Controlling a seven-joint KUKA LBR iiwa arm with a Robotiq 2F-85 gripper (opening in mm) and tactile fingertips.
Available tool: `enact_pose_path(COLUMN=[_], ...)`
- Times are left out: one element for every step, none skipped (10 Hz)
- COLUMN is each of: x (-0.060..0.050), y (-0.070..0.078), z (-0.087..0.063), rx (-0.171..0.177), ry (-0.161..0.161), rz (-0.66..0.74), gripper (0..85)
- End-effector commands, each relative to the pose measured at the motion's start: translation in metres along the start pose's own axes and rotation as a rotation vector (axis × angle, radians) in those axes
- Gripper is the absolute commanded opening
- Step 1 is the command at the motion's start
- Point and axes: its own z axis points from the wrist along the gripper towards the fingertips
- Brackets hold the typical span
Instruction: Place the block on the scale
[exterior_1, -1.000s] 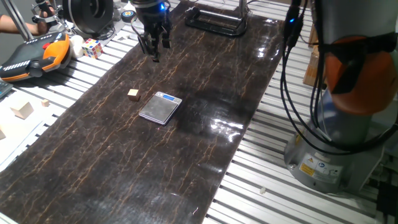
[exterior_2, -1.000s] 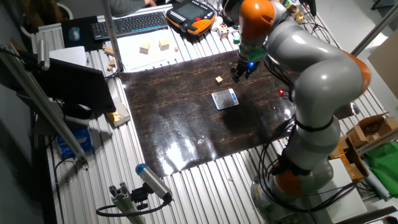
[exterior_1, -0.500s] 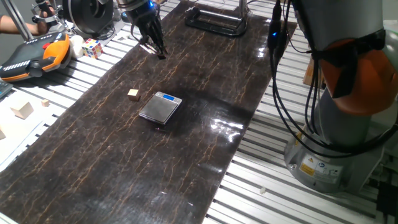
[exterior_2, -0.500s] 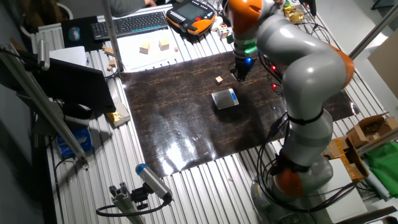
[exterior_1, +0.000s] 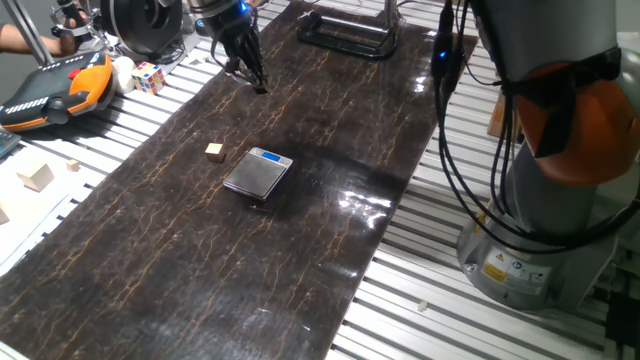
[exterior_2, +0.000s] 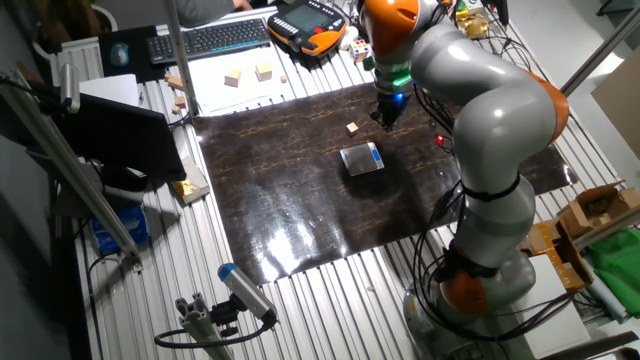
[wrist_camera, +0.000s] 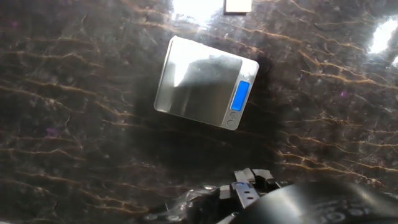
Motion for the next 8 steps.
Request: enact_pose_path(x=[0.0001, 0.0001, 0.0001, 0.0001, 0.0001, 0.0001, 0.0001, 0.0001], y=[0.0, 0.0, 0.0, 0.0, 0.0, 0.0, 0.0, 0.0], z=[0.0, 0.0, 0.0001, 0.0001, 0.0001, 0.0001, 0.0001, 0.0001], rx=[0.0, 0.0, -0.001, -0.002, -0.002, -0.002, 0.0, -0.055], ry=[0.0, 0.0, -0.002, 0.001, 0.001, -0.004, -0.041, -0.077], rz=[0.0, 0.0, 0.0, 0.0, 0.004, 0.013, 0.034, 0.06], gripper=[2.0, 2.0, 2.0, 2.0, 2.0, 2.0, 2.0, 1.7])
